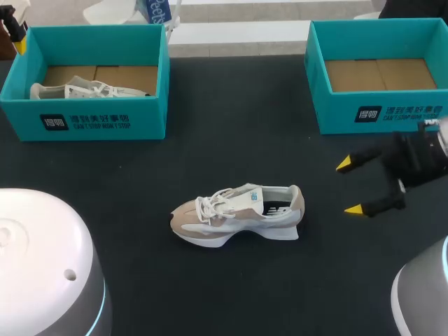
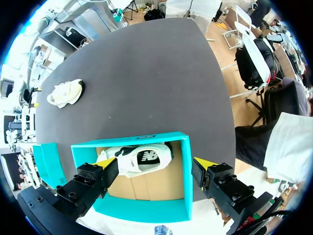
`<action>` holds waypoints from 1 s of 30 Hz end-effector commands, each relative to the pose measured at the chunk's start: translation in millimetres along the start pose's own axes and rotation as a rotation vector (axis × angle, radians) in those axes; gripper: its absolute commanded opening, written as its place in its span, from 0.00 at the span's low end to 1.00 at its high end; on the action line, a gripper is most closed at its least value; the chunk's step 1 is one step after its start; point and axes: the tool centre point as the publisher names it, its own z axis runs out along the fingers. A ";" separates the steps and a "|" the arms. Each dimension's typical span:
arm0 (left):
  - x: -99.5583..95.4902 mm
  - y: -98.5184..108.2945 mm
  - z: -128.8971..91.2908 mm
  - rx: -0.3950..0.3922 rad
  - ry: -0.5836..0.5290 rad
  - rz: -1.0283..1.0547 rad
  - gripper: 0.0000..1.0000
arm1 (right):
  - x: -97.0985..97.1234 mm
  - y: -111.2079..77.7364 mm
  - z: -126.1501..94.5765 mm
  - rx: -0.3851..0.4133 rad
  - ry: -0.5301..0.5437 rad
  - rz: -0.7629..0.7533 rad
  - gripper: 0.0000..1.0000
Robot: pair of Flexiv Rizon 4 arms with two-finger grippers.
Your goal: Take the shoe out of the shoebox, open the shoe tongue, remove and reinsert the insole, then place the shoe into the shoebox
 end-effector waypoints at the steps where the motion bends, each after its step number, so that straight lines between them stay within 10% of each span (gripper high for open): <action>1: -0.4 -0.7 -0.2 -0.001 0.003 0.000 1.00 | -2.2 -2.6 1.9 -0.043 0.003 -0.001 1.00; 14: -0.4 -0.7 -0.2 -0.001 0.003 0.000 1.00 | -1.3 -7.6 11.1 -0.107 -0.025 -0.010 1.00; 30: -0.4 -0.7 -0.2 -0.001 0.003 0.000 1.00 | 8.9 -65.4 40.1 -0.119 -0.024 0.098 1.00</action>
